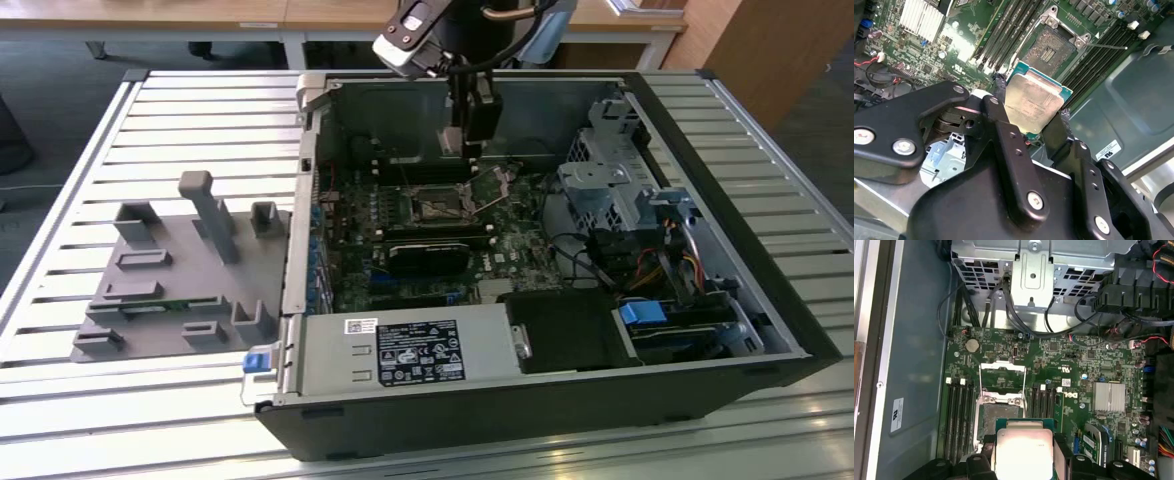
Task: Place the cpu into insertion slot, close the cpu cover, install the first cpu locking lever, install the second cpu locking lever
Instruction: 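Place the cpu into insertion slot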
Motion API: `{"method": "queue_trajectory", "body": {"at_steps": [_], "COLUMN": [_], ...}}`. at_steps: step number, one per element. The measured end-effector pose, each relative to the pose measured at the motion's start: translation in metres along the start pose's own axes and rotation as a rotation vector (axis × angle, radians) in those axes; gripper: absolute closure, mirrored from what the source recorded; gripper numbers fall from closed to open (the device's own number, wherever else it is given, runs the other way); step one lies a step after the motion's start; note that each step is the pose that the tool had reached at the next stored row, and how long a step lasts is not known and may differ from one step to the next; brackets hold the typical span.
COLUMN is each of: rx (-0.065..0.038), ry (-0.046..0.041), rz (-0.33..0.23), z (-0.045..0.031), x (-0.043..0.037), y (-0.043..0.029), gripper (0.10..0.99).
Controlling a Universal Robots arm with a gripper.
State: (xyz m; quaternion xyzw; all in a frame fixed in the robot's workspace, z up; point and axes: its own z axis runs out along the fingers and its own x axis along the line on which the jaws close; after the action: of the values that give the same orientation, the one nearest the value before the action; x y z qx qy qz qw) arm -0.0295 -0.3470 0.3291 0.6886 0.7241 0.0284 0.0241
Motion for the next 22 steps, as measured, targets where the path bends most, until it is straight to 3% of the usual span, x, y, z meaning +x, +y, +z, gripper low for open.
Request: {"method": "queue_trajectory", "body": {"at_steps": [22], "rx": [0.0], "ry": [-0.0001], "rz": [0.0], "z": [0.0228], "x": [0.0023], "y": [-0.0016], "gripper": [0.545]}}
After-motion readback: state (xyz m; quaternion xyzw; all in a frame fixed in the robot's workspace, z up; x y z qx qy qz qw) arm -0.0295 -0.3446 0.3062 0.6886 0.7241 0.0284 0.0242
